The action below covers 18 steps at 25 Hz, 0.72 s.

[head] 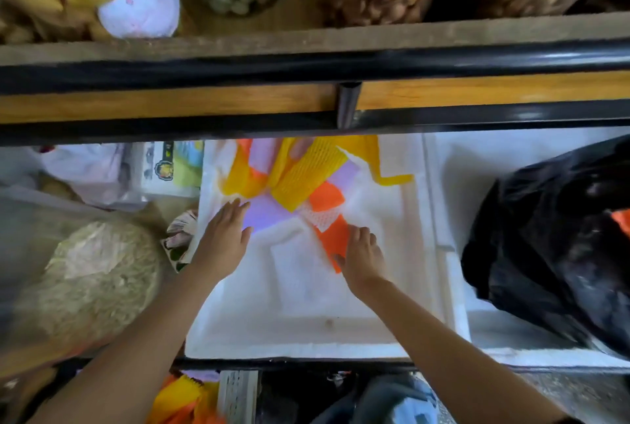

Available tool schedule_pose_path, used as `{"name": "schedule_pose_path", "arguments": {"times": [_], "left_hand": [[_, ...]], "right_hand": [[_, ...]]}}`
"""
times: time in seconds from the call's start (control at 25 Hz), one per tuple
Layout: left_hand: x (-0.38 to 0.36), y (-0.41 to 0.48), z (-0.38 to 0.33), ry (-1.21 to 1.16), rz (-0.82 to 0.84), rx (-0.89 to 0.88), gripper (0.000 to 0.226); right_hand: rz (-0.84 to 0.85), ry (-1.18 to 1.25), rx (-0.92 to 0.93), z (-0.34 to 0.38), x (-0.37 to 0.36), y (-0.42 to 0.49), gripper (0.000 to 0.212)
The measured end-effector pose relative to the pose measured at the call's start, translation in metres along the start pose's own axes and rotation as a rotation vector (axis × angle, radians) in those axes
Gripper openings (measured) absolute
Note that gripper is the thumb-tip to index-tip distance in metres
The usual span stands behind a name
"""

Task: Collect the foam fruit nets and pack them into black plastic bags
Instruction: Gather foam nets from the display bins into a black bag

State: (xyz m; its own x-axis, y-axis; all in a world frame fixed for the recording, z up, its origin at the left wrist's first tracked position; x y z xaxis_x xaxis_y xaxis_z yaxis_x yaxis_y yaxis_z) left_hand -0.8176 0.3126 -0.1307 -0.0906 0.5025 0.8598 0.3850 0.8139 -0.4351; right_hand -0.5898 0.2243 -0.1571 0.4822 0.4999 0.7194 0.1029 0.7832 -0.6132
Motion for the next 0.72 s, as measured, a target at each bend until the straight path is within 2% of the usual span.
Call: {"name": "schedule_pose_path", "arguments": {"times": [0.16,0.32,0.44,0.56,0.64,0.72], "left_hand": [[-0.007,0.015,-0.001,-0.077,0.04,-0.007,0.061],[-0.008,0.021,-0.003,-0.042,0.075,0.128,0.077],[-0.01,0.013,-0.005,-0.02,0.07,0.161,0.061],[-0.013,-0.011,-0.006,-0.29,-0.068,0.126,0.031],[-0.017,-0.03,-0.003,-0.544,-0.113,0.168,0.03],[-0.025,-0.047,0.0,-0.663,-0.103,0.218,0.029]], "right_hand": [[-0.002,0.149,-0.032,0.005,-0.005,0.01,0.058],[-0.029,0.295,-0.034,-0.011,-0.002,0.001,0.043],[-0.007,0.386,-0.043,-0.04,0.001,-0.021,0.032],[0.015,0.45,-0.04,-0.053,0.002,-0.053,0.02],[0.005,0.462,-0.032,-0.048,-0.002,-0.073,0.013],[0.019,0.485,0.001,-0.032,-0.014,-0.085,0.01]]}}
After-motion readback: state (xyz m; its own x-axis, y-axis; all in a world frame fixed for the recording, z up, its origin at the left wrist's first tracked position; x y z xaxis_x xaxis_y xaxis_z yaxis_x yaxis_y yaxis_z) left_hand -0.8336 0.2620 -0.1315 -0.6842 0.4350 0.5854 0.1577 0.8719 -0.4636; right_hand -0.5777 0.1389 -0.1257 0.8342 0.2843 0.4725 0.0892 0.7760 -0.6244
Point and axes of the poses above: each hand's wrist, its own y-axis towards the middle knuckle, its own x-axis out of the back of the hand, z = x × y, the point moved 5 cm from there along y, towards the middle knuckle, and after that the axes turned 14 degrees about z, right-handed, at the moved point
